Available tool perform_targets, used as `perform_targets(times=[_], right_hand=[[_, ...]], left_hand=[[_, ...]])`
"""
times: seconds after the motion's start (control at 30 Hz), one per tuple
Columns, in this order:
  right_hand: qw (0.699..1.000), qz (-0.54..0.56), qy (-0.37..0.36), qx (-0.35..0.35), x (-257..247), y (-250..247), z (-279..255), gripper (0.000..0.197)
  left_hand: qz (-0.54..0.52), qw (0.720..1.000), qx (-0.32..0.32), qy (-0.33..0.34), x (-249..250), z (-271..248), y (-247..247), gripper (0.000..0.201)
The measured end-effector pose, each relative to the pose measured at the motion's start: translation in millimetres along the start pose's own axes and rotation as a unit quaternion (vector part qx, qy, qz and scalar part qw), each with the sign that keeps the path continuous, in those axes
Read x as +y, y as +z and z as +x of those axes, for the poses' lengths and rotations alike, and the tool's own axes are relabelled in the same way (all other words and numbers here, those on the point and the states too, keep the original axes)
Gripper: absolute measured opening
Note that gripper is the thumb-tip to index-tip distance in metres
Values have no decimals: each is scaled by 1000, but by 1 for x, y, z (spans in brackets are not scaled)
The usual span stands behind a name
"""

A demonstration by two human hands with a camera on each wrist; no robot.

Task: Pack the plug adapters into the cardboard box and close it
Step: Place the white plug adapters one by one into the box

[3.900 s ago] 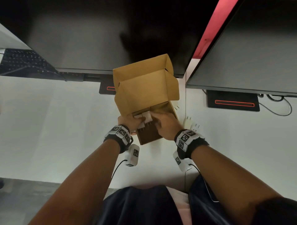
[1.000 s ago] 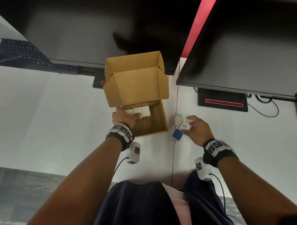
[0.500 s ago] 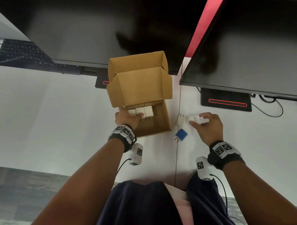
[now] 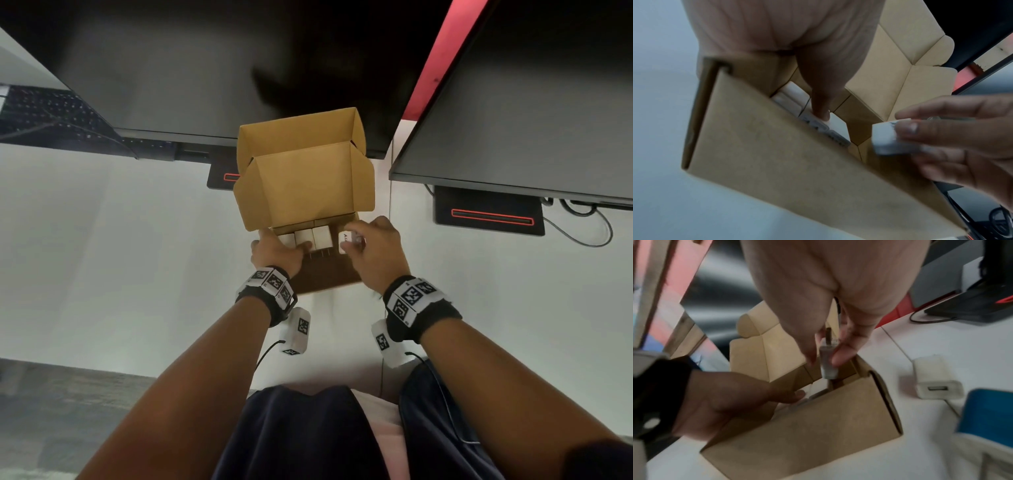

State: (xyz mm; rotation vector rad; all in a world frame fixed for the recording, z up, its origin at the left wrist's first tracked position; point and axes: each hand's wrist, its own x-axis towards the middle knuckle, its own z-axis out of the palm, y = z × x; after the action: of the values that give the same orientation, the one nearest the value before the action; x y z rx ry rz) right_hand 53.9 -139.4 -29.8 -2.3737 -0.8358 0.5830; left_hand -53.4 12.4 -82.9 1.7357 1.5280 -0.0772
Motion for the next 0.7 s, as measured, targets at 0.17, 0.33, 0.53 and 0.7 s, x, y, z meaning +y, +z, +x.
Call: perform_targets(times=[0.17,0.33,0.53,0.7], right_hand=[[991,-107,5,-82,-13,5,2,41],[974,-210,-30,-76,-18,12,8,22],[952,-290,-44,-84,-20,19,11,17],[943,-315,-38,-105,-25,13,6,18]], left_hand=[[7,1000,-2,-3,1,0,0,83],[4,1000,-7,-1,1,-1,-2,81],[4,1000,-9,4,0,0,-2,82],[3,1000,-11,7,-1,1,-1,83]])
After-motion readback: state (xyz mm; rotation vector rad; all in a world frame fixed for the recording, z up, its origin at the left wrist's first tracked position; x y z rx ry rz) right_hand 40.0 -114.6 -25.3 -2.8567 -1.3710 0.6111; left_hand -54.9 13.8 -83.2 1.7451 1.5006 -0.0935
